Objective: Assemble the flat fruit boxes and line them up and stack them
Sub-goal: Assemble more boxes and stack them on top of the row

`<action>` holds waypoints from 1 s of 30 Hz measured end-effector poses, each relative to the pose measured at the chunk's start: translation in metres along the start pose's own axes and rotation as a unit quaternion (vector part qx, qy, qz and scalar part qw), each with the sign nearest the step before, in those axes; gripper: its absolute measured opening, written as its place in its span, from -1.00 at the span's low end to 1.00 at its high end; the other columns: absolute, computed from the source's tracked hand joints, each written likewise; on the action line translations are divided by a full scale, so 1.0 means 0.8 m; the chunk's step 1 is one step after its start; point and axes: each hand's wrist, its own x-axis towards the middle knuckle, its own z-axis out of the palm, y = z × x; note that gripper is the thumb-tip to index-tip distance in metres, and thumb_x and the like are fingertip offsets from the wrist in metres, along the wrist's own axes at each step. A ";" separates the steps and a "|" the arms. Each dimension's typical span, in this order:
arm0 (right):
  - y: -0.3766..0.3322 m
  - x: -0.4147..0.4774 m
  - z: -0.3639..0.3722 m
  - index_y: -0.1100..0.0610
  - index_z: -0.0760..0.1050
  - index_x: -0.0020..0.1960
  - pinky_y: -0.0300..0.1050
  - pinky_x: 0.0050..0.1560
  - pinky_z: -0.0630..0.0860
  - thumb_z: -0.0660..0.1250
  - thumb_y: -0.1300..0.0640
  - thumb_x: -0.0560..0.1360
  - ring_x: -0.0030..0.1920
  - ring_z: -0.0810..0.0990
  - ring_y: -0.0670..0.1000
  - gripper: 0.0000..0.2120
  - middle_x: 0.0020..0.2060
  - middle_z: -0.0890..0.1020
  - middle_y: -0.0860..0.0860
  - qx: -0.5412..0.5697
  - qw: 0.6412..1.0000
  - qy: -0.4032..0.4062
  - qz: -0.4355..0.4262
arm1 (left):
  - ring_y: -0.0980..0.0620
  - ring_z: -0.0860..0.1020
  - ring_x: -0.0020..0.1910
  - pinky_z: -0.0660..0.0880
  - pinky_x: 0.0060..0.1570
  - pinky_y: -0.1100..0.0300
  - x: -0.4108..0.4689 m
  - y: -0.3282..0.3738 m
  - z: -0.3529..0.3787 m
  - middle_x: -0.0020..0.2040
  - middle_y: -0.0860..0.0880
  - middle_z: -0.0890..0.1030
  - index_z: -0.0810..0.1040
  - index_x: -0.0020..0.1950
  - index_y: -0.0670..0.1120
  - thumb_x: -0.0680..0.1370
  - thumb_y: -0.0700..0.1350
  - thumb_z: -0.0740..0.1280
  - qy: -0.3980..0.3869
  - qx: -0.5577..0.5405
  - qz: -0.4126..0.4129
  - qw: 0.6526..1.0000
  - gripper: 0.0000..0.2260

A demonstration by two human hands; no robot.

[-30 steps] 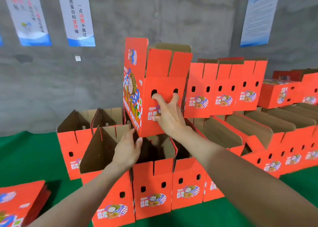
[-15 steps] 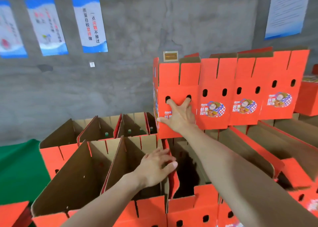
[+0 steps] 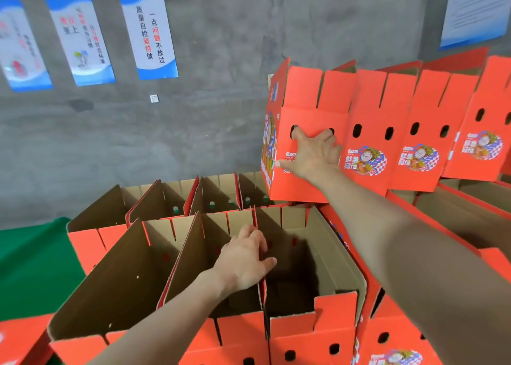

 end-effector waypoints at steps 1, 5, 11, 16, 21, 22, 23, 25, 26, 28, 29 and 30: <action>-0.002 -0.002 0.005 -0.09 0.26 0.28 0.09 0.11 0.34 0.38 -0.38 0.29 0.15 0.38 0.26 -0.31 0.14 0.36 0.29 -0.010 1.000 -0.005 -0.004 | -0.04 0.43 0.13 0.42 0.21 -0.04 -0.001 -0.001 -0.001 0.18 0.04 0.35 0.42 -0.02 -0.01 0.52 0.07 0.33 0.000 0.000 0.000 1.000 -0.81; 0.000 -0.027 0.042 -0.16 0.16 0.41 0.12 0.18 0.31 0.32 -0.23 0.45 0.24 0.33 0.27 -0.39 0.25 0.30 0.31 -0.024 0.999 -0.017 -0.012 | -0.03 0.44 0.09 0.44 0.19 -0.02 -0.002 -0.004 -0.001 0.15 0.05 0.36 0.43 0.01 -0.02 0.54 0.10 0.30 0.006 0.002 0.001 1.000 -0.79; -0.009 -0.051 0.054 -0.18 0.01 0.50 0.26 0.34 0.19 0.31 -0.07 0.50 0.45 0.04 0.33 -0.31 0.49 -0.11 0.34 0.012 0.999 0.035 -0.023 | -0.03 0.47 0.07 0.46 0.15 -0.01 -0.002 -0.008 0.002 0.11 0.02 0.39 0.47 0.04 -0.07 0.62 0.06 0.18 0.026 -0.025 0.011 0.999 -0.79; -0.030 -0.077 0.054 -0.15 0.01 0.53 0.27 0.45 -0.06 0.28 0.12 0.52 0.50 -0.25 0.33 -0.30 0.52 -0.30 0.13 0.004 0.991 -0.026 -0.128 | -0.02 0.49 0.05 0.47 0.15 0.00 -0.004 -0.004 0.005 0.11 -0.01 0.43 0.47 0.11 -0.09 0.65 0.01 0.11 0.029 -0.042 0.016 0.999 -0.77; -0.049 -0.105 0.043 -0.02 0.01 0.53 0.23 0.46 0.05 0.28 0.04 0.54 0.50 -0.16 0.34 -0.34 0.51 -0.23 0.23 0.073 0.987 -0.131 -0.055 | -0.06 0.33 0.40 0.27 0.40 0.09 -0.016 -0.007 0.003 0.43 -0.07 0.35 0.39 0.35 -0.08 0.67 -0.02 0.06 -0.013 -0.047 0.014 0.999 -0.69; -0.052 -0.113 0.038 0.00 0.03 0.52 0.21 0.48 0.04 0.28 0.04 0.54 0.51 -0.14 0.32 -0.35 0.52 -0.19 0.23 0.092 0.986 -0.119 -0.066 | -0.04 0.29 0.44 0.23 0.42 0.13 -0.023 -0.007 0.000 0.47 -0.07 0.31 0.35 0.41 -0.09 0.67 -0.03 0.07 -0.016 -0.050 0.021 0.998 -0.66; -0.055 -0.119 0.034 0.02 0.07 0.52 0.17 0.49 0.03 0.28 0.03 0.54 0.52 -0.12 0.30 -0.37 0.52 -0.14 0.25 0.110 0.986 -0.102 -0.077 | -0.03 0.30 0.43 0.23 0.40 0.17 -0.031 -0.008 -0.005 0.45 -0.08 0.33 0.33 0.43 -0.09 0.66 -0.04 0.10 -0.007 -0.058 0.030 0.998 -0.65; -0.059 -0.132 0.023 0.08 0.18 0.48 0.09 0.49 0.05 0.30 0.03 0.52 0.52 -0.02 0.26 -0.41 0.51 0.01 0.27 0.134 0.984 -0.056 -0.103 | 0.02 0.39 0.36 0.27 0.34 0.26 -0.058 -0.015 -0.025 0.38 -0.06 0.44 0.35 0.43 -0.08 0.64 -0.05 0.17 0.049 -0.084 0.051 0.994 -0.64; -0.060 -0.138 0.016 0.11 0.25 0.45 0.07 0.47 0.08 0.32 0.04 0.51 0.50 0.04 0.25 -0.44 0.48 0.11 0.28 0.145 0.982 -0.031 -0.114 | 0.08 0.42 0.32 0.28 0.31 0.31 -0.077 -0.024 -0.037 0.33 -0.03 0.48 0.39 0.41 -0.08 0.62 -0.05 0.20 0.097 -0.102 0.062 0.988 -0.65; -0.061 -0.148 0.002 0.22 0.37 0.36 0.06 0.42 0.15 0.36 0.09 0.49 0.44 0.20 0.26 -0.51 0.38 0.29 0.30 0.173 0.976 0.013 -0.135 | 0.20 0.46 0.23 0.32 0.24 0.40 -0.125 -0.059 -0.064 0.23 0.05 0.54 0.49 0.32 -0.07 0.60 -0.08 0.24 0.213 -0.147 0.070 0.963 -0.71; -0.061 -0.151 -0.005 0.26 0.42 0.31 0.06 0.39 0.19 0.37 0.13 0.48 0.38 0.28 0.27 -0.56 0.31 0.38 0.31 0.185 0.972 0.027 -0.142 | 0.23 0.49 0.17 0.36 0.19 0.42 -0.152 -0.084 -0.076 0.17 0.09 0.57 0.53 0.26 -0.06 0.59 -0.10 0.26 0.272 -0.163 0.058 0.947 -0.75; -0.063 -0.153 -0.013 0.30 0.46 0.25 0.07 0.35 0.24 0.37 0.17 0.48 0.32 0.35 0.28 -0.61 0.23 0.46 0.32 0.193 0.970 0.038 -0.143 | 0.24 0.52 0.11 0.39 0.14 0.43 -0.181 -0.113 -0.086 0.11 0.11 0.59 0.55 0.20 -0.05 0.58 -0.13 0.27 0.322 -0.170 0.032 0.931 -0.79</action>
